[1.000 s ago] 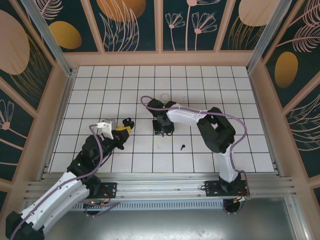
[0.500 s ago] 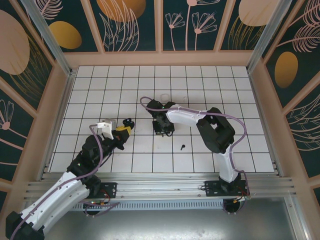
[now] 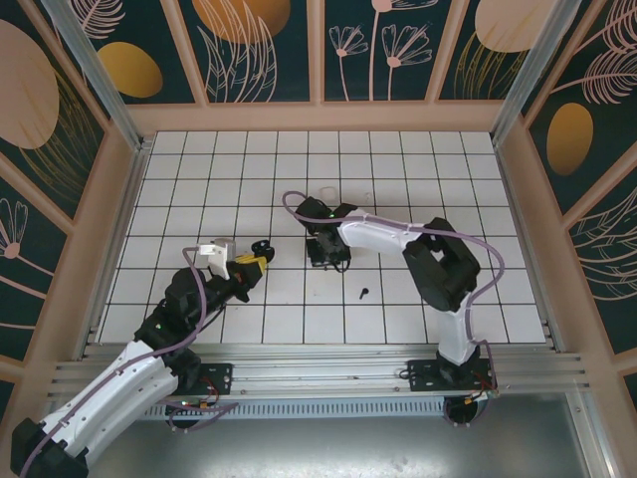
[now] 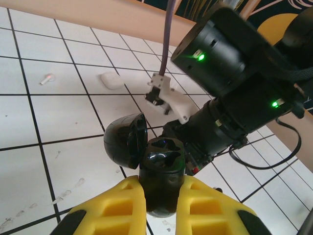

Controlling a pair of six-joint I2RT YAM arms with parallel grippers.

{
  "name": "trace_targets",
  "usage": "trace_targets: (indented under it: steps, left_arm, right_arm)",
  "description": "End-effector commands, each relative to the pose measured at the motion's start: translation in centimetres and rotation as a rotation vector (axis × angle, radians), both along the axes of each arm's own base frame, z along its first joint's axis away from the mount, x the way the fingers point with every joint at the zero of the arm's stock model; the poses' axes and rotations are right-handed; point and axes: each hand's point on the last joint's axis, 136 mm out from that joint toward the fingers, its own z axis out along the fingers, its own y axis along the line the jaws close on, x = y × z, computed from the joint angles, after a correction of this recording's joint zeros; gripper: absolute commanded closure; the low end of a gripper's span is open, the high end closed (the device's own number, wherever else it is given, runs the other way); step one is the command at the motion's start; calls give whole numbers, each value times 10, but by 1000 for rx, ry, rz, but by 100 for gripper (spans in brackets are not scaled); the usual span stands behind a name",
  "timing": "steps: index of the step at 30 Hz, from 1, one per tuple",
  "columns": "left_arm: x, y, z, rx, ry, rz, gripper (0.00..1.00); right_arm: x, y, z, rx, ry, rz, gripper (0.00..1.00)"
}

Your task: Insert wireless bluetooth earbuds into charging case

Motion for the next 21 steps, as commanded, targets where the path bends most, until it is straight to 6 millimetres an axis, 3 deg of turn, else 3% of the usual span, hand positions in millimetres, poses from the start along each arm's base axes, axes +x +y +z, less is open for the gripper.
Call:
trace_targets:
  steps: [1, 9, 21]
  left_arm:
    - [-2, -8, 22, -60, -48, -38, 97]
    - [-4, -21, 26, -71, -74, -112, 97]
    - [-2, -35, 43, -89, -161, -177, 95]
  right_arm:
    - [6, -2, 37, 56, -106, 8, 85]
    - [3, -4, 92, 189, -247, 21, 87]
    - [-12, -1, 189, 429, -468, 103, 88]
